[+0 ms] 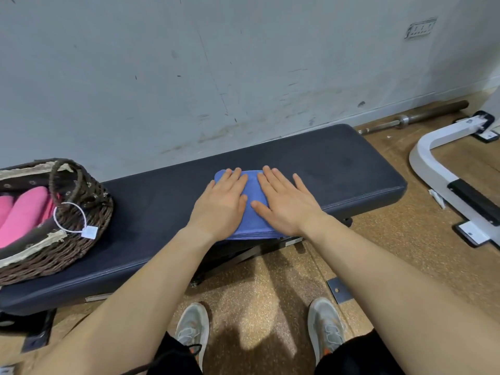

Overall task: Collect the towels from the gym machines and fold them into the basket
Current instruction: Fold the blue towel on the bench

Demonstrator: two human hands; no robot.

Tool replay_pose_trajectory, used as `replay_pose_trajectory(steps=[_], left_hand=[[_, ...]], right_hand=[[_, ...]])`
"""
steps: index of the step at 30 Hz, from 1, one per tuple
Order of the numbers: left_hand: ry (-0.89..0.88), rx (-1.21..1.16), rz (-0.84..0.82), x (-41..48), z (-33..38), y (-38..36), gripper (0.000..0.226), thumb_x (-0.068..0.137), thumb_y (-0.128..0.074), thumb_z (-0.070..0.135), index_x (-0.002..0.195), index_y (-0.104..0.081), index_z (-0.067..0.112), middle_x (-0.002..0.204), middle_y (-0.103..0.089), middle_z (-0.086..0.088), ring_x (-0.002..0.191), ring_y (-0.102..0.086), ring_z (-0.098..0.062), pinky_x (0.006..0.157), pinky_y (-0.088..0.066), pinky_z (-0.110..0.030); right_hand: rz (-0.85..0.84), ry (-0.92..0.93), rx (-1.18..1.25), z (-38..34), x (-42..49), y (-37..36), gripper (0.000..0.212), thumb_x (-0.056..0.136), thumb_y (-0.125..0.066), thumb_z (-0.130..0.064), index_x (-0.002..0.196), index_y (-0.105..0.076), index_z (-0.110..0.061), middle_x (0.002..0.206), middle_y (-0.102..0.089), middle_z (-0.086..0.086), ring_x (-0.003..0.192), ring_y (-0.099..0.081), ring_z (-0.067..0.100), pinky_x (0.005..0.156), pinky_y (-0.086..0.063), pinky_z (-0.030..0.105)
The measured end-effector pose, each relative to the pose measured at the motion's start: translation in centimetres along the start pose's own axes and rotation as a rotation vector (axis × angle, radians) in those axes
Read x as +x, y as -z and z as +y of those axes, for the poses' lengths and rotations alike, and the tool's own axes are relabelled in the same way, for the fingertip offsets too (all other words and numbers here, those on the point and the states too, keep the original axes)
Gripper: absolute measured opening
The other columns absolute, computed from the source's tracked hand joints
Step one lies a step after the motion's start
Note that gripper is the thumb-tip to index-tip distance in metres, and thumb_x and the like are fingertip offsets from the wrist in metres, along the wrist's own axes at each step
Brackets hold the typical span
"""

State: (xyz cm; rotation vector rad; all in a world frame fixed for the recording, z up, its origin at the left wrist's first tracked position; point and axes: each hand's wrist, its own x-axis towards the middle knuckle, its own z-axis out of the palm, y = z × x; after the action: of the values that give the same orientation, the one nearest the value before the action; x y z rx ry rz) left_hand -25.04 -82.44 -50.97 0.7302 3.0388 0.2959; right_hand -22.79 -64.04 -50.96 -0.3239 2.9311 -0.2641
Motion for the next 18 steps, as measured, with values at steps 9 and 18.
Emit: replay_pose_trajectory(steps=[9, 18], left_hand=[[0.006, -0.068, -0.175, 0.0, -1.1, -1.0, 0.06, 0.106, -0.018, 0.043, 0.158, 0.003, 0.022, 0.165, 0.013, 0.005, 0.151, 0.015, -0.01, 0.124, 0.004, -0.039], [-0.137, -0.045, -0.181, -0.3, -2.6, 0.6, 0.063, 0.103, -0.031, 0.05, 0.158, -0.01, 0.028, 0.166, 0.001, 0.009, 0.152, 0.005, -0.008, 0.124, -0.001, -0.04]], right_hand=[[0.011, 0.009, 0.124, 0.5, 0.1, -1.2, 0.077, 0.099, -0.018, -0.064, 0.16, 0.003, -0.022, 0.167, 0.014, -0.008, 0.152, 0.015, 0.008, 0.124, 0.002, 0.048], [0.094, -0.004, 0.263, 0.8, 1.7, 2.6, 0.065, 0.091, -0.059, -0.045, 0.15, -0.037, -0.026, 0.148, -0.05, -0.003, 0.133, -0.046, 0.022, 0.105, -0.043, 0.044]])
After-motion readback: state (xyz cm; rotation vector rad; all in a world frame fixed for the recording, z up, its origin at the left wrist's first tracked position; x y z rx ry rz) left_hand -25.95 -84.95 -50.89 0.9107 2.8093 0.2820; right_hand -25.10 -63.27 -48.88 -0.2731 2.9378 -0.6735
